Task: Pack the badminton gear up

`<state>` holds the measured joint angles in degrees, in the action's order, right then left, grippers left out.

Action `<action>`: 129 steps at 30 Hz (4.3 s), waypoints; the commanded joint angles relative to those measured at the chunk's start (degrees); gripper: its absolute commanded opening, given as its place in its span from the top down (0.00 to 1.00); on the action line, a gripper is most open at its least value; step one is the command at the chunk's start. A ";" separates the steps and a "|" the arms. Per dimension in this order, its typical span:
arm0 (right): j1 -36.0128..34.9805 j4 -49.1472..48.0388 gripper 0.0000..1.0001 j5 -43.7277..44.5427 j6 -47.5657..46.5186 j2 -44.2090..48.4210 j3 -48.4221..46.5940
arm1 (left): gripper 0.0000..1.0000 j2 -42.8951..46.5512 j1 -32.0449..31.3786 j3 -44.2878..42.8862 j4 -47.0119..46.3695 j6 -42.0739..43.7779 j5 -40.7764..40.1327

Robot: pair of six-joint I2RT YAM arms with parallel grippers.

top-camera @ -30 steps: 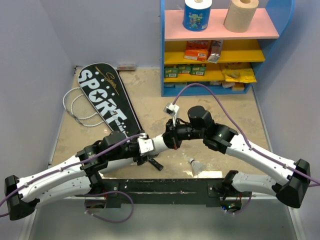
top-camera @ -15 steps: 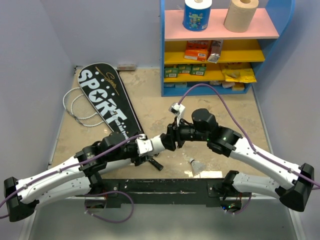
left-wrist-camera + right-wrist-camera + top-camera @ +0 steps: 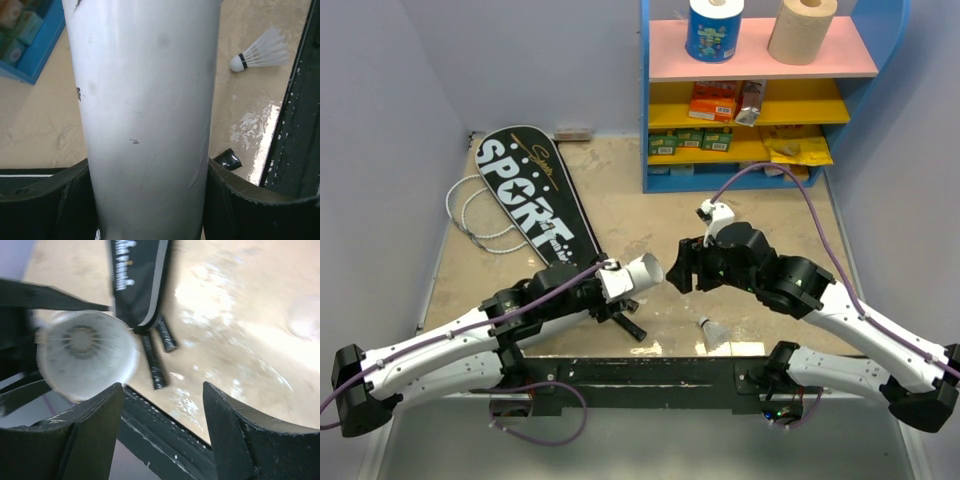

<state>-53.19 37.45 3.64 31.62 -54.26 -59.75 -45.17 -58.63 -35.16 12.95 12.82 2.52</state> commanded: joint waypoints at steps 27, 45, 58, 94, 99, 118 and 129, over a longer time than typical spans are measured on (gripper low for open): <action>0.02 16.78 0.42 4.36 41.40 3.19 19.31 | 1.00 -2.82 0.01 -4.92 0.76 -7.98 -11.32; -0.07 19.68 0.41 6.73 53.63 5.30 25.11 | 1.00 -1.41 -0.08 -4.75 0.93 -8.95 -11.05; -0.07 9.93 0.50 14.55 60.75 4.69 29.25 | 1.00 -2.12 -0.08 -4.57 0.94 -8.86 -11.23; -0.07 1.65 1.00 25.28 9.03 6.80 4.05 | 1.00 -5.81 -0.78 -2.55 -1.26 -4.21 -2.79; 0.01 4.64 1.00 22.12 -0.05 8.46 -1.95 | 1.00 -4.59 -1.48 -1.94 -1.96 -2.45 2.82; -0.07 9.83 1.00 -14.09 -12.19 7.33 -9.07 | 1.00 -4.23 -1.75 -1.93 -2.84 -0.43 19.19; 0.01 12.03 1.00 -17.17 -14.30 6.01 -11.63 | 1.00 -2.82 -1.75 -1.67 -2.93 -0.51 15.76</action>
<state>-53.21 49.21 -9.56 19.55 -48.10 -69.34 -49.19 -60.14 -36.73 15.03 12.69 17.54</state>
